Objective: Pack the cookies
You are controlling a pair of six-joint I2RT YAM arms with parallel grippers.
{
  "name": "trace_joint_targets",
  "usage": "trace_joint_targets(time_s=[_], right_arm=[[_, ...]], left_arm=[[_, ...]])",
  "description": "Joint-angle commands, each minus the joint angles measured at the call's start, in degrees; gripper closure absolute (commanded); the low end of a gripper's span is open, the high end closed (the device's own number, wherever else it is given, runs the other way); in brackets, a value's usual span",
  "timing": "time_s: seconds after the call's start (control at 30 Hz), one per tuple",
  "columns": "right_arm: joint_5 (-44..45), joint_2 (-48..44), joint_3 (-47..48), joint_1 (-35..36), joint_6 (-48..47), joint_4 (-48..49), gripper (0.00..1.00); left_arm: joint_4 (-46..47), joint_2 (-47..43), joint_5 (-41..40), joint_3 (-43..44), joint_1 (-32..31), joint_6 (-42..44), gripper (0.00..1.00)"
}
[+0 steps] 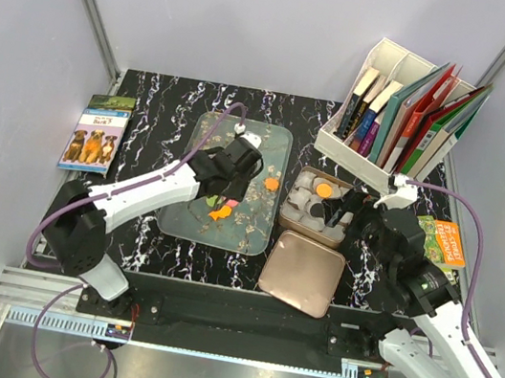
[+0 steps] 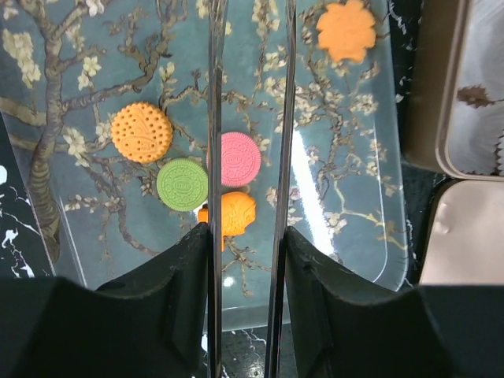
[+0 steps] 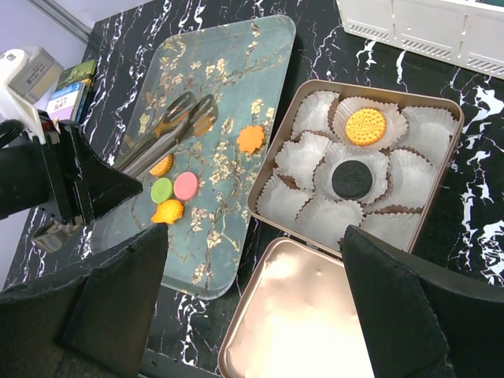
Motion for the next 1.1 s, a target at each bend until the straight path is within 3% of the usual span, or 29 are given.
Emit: trace_joint_targets(time_s=[0.0, 0.4, 1.07], right_arm=[[1.22, 0.67, 2.02, 0.23, -0.95, 1.03, 0.00], [1.40, 1.11, 1.32, 0.23, -0.87, 1.20, 0.00], [1.22, 1.29, -0.08, 0.23, -0.69, 1.91, 0.00]], left_arm=[[4.32, -0.27, 0.31, -0.28, -0.24, -0.94, 0.53], [7.31, 1.84, 5.76, 0.17, -0.68, -3.05, 0.51], [8.19, 5.01, 5.14, -0.71, -4.11, -3.75, 0.51]])
